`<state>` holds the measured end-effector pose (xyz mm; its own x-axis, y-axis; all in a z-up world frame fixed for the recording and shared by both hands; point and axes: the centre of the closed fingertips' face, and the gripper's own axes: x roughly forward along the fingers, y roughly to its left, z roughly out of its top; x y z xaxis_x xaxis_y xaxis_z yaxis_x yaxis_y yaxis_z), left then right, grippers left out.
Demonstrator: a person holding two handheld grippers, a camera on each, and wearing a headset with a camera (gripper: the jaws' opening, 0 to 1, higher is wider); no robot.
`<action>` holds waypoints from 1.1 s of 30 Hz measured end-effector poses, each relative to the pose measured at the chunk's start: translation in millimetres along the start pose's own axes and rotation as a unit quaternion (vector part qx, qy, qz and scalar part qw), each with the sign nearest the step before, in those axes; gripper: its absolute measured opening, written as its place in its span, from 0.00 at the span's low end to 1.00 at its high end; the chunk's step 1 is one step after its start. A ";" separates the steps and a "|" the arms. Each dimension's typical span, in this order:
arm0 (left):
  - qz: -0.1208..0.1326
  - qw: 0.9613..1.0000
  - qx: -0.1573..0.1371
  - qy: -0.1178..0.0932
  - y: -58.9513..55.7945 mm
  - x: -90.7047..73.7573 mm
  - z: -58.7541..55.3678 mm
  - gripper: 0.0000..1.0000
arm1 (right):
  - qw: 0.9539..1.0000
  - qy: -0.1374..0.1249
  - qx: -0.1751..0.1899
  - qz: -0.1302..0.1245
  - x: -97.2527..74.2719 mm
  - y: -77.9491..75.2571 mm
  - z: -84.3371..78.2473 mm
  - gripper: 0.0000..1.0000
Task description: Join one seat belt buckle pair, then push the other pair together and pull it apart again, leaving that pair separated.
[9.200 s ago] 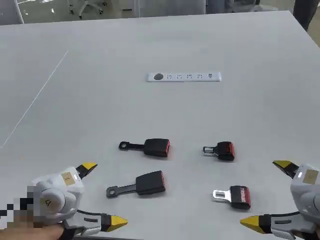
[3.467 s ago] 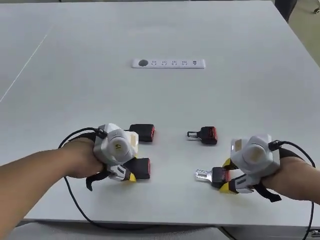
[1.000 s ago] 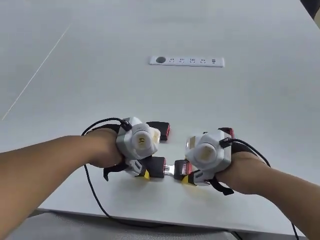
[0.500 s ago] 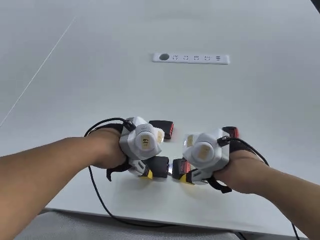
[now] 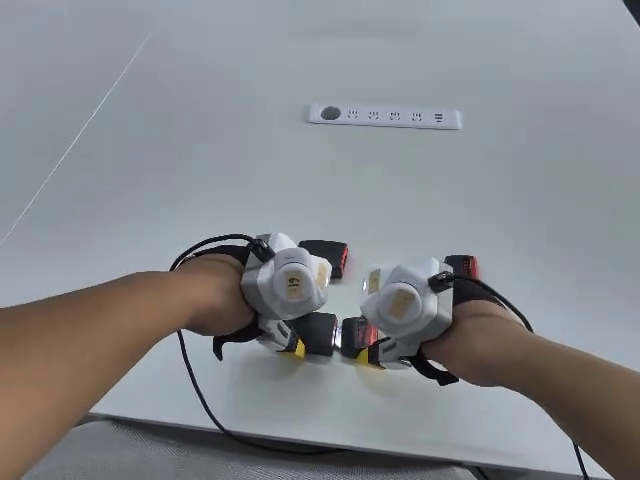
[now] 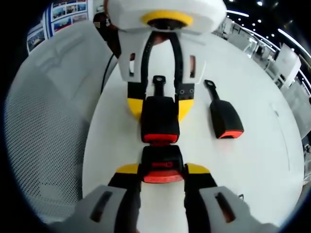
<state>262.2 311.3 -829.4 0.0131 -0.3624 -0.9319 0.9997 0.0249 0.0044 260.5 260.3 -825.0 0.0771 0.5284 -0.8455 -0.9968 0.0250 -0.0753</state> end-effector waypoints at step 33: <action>0.008 1.000 -0.016 0.000 2.0 -1.3 -0.8 0.35 | 1.000 0.001 0.004 0.013 -0.8 0.2 -3.6 0.34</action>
<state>264.2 312.6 -828.5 0.0287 -0.3617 -0.9318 0.9981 0.0612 0.0070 260.3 256.9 -826.3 0.0510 0.5274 -0.8481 -0.9986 0.0183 -0.0486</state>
